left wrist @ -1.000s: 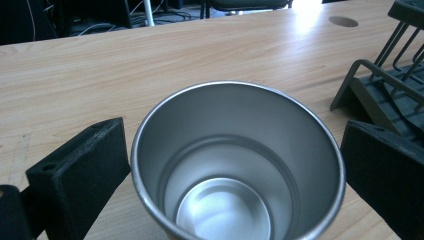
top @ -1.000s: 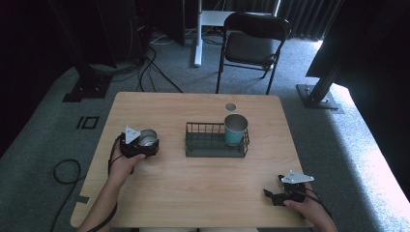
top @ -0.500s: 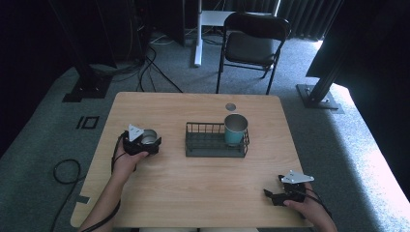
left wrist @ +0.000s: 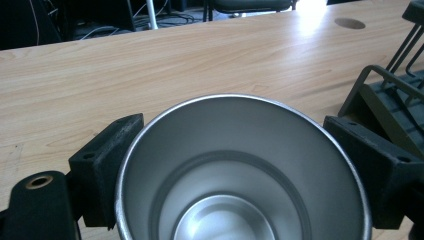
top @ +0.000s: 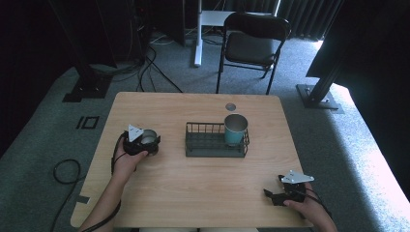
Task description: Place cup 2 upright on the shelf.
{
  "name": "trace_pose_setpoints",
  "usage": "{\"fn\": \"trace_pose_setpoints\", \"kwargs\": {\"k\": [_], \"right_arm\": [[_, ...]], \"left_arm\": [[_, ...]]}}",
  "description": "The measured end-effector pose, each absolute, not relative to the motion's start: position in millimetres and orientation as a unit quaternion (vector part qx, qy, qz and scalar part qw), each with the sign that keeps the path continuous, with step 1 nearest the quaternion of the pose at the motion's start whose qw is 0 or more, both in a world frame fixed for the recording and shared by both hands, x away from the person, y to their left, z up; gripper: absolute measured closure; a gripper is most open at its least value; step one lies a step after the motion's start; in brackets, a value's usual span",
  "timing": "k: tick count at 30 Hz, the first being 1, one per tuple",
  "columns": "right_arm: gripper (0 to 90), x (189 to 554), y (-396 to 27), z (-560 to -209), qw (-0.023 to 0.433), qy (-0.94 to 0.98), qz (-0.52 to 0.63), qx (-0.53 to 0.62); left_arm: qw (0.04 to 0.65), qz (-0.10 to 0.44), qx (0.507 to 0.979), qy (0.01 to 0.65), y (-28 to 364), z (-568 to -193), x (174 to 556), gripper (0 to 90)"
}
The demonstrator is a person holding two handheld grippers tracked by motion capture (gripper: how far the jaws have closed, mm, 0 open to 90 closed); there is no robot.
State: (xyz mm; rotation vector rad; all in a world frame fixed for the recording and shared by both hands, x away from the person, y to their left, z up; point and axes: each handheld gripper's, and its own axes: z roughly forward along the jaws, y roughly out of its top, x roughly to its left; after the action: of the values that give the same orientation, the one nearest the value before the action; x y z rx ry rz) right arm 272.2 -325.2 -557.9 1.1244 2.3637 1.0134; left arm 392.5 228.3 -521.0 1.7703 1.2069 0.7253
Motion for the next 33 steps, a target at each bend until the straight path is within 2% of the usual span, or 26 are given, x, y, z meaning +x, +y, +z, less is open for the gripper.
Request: {"fn": "trace_pose_setpoints", "kwargs": {"k": [15,33], "right_arm": [[11.4,272.2,-325.2,-557.9,0.167,0.83,0.356,0.395],[11.4,272.2,-325.2,-557.9,0.167,0.83,0.356,0.395]], "left_arm": [[0.438,0.293,0.707,0.472,227.0,-494.1,388.8,14.0],[0.473,0.283,0.709,0.439,199.0,-442.7,389.1,14.0]]}}
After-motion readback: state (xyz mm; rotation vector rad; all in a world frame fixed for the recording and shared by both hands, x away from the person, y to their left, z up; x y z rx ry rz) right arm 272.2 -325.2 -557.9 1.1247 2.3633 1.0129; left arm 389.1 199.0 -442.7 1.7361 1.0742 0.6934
